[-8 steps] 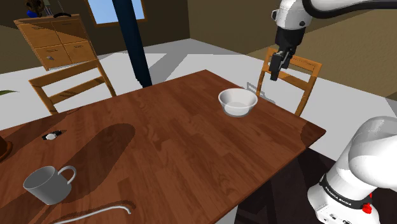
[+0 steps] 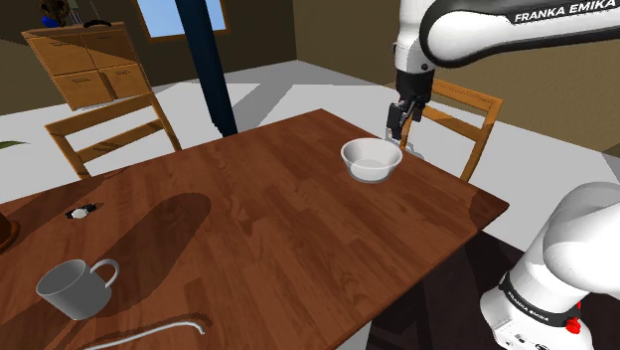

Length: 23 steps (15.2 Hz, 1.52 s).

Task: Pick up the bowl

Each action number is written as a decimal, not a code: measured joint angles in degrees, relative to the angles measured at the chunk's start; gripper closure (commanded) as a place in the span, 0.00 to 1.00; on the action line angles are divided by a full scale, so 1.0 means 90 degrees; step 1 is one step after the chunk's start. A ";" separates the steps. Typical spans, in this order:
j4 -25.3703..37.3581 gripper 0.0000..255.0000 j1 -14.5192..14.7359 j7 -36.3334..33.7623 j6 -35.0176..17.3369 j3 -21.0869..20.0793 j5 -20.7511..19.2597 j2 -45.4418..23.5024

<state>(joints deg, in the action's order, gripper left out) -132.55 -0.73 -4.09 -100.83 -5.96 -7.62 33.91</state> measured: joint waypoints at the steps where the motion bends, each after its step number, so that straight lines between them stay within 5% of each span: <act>1: 0.0115 0.00 -0.0017 -0.0153 -0.0106 -0.0088 -0.0017 -0.0232; 16: 0.1378 0.00 -0.0345 -0.2318 -0.1928 -0.0714 -0.1137 -0.3707; 23: 0.1187 0.00 -0.0347 -0.2598 -0.2411 -0.0707 -0.1343 -0.4055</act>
<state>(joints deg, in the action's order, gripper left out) -121.87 -3.85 -27.47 -122.53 -12.33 -19.70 -2.58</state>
